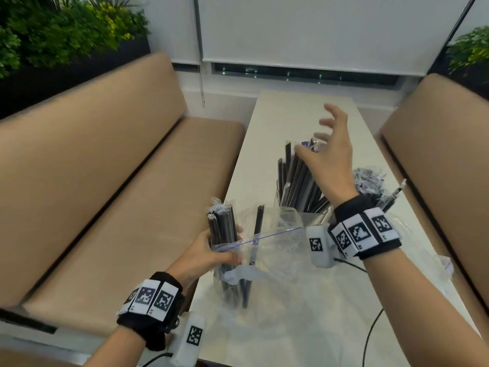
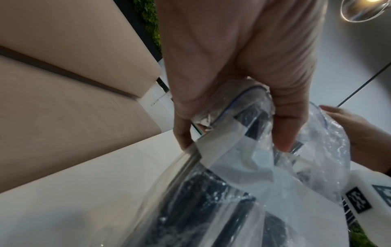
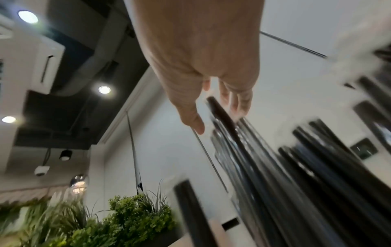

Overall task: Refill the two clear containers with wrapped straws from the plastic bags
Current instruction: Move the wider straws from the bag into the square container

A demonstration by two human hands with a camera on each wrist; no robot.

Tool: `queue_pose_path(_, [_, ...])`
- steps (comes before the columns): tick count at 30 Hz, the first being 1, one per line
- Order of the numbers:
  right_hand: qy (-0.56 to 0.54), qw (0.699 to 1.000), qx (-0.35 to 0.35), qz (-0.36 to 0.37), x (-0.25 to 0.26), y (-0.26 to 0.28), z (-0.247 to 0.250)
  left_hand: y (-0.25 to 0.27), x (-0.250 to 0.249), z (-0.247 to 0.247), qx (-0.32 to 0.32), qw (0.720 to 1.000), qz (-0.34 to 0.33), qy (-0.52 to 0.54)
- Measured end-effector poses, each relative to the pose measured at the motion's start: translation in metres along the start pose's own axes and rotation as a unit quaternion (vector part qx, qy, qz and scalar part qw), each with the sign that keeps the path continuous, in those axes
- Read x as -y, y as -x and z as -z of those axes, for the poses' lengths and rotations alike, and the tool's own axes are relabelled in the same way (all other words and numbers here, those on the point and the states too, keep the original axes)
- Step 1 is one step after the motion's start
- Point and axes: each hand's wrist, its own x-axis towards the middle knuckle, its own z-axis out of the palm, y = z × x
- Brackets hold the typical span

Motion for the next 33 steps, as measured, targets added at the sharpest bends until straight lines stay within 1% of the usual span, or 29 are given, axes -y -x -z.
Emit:
queue_pose_path(2, [0.066, 0.994, 0.043, 0.073, 0.004, -0.01, 0.002, 0.0, -0.001, -0.001, 0.002, 1.0, 0.001, -0.004])
queue_pose_path(3, [0.106, 0.988, 0.077, 0.087, 0.004, -0.014, 0.001, 0.0, -0.001, -0.001, 0.003, 1.0, 0.0, -0.005])
queue_pose_path(4, [0.145, 0.979, 0.12, 0.084, 0.0, -0.014, 0.0, 0.0, -0.001, -0.002, 0.004, 1.0, 0.0, -0.005])
queue_pose_path(5, [0.19, 0.964, 0.168, 0.074, -0.004, -0.013, -0.002, 0.001, -0.002, -0.002, 0.004, 1.0, 0.001, -0.005])
queue_pose_path(7, [0.283, 0.923, 0.255, 0.062, -0.013, -0.008, -0.004, 0.002, -0.004, -0.001, 0.001, 1.0, 0.0, -0.007])
queue_pose_path(8, [0.326, 0.902, 0.276, 0.062, -0.015, -0.005, -0.004, 0.001, -0.004, -0.001, -0.002, 1.0, 0.001, -0.009])
queue_pose_path(9, [0.354, 0.892, 0.273, 0.069, -0.014, -0.002, -0.002, 0.002, -0.004, 0.0, -0.005, 1.0, 0.002, -0.01])
queue_pose_path(10, [0.35, 0.901, 0.244, 0.082, -0.009, 0.0, 0.0, 0.001, -0.004, 0.001, -0.008, 1.0, 0.003, -0.013])
queue_pose_path(11, [0.307, 0.926, 0.196, 0.094, 0.0, 0.005, 0.003, 0.0, -0.005, 0.003, -0.011, 1.0, 0.004, -0.018])
queue_pose_path(12, [0.241, 0.955, 0.138, 0.1, 0.013, 0.013, 0.004, -0.001, -0.004, 0.004, -0.016, 0.999, 0.005, -0.027])
queue_pose_path(13, [0.169, 0.976, 0.092, 0.104, 0.029, 0.024, 0.006, -0.001, -0.005, 0.005, -0.022, 0.999, 0.006, -0.039])
queue_pose_path(14, [0.11, 0.987, 0.077, 0.094, 0.044, 0.037, 0.006, -0.002, -0.005, 0.006, -0.032, 0.998, 0.005, -0.051])
queue_pose_path(15, [0.083, 0.989, 0.095, 0.079, 0.055, 0.051, 0.005, -0.001, -0.006, 0.006, -0.044, 0.997, 0.002, -0.058])
queue_pose_path(16, [0.09, 0.985, 0.141, 0.054, 0.06, 0.065, 0.002, 0.0, -0.007, 0.006, -0.056, 0.997, -0.005, -0.06])
queue_pose_path(17, [0.115, 0.972, 0.204, 0.013, 0.06, 0.078, -0.003, 0.001, -0.007, 0.006, -0.066, 0.996, -0.014, -0.056])
queue_pose_path(18, [0.144, 0.952, 0.268, -0.032, 0.057, 0.091, -0.01, 0.003, -0.008, 0.006, -0.07, 0.996, -0.023, -0.051])
queue_pose_path(19, [0.159, 0.934, 0.314, -0.065, 0.051, 0.101, -0.017, 0.005, -0.009, 0.004, -0.067, 0.996, -0.032, -0.047])
queue_pose_path(20, [0.15, 0.926, 0.336, -0.081, 0.045, 0.11, -0.024, 0.007, -0.008, 0.003, -0.055, 0.997, -0.037, -0.049])
queue_pose_path(21, [0.12, 0.928, 0.342, -0.087, 0.04, 0.117, -0.033, 0.008, -0.008, 0.0, -0.037, 0.997, -0.042, -0.055])
queue_pose_path(24, [0.018, 0.938, 0.327, -0.117, 0.033, 0.134, -0.058, 0.011, -0.007, -0.012, 0.011, 0.993, -0.058, -0.103])
queue_pose_path(27, [-0.073, 0.953, 0.25, -0.156, 0.029, 0.141, -0.066, 0.011, -0.007, -0.019, 0.03, 0.989, -0.075, -0.12])
queue_pose_path(28, [-0.099, 0.954, 0.231, -0.161, 0.028, 0.14, -0.065, 0.011, -0.007, -0.019, 0.032, 0.989, -0.071, -0.127])
queue_pose_path(31, [-0.148, 0.952, 0.205, -0.17, 0.023, 0.133, -0.056, 0.011, -0.005, -0.014, 0.031, 0.984, -0.064, -0.162])
queue_pose_path(33, [-0.15, 0.96, 0.177, -0.156, 0.022, 0.13, -0.051, 0.014, -0.005, -0.013, 0.006, 0.984, -0.069, -0.164])
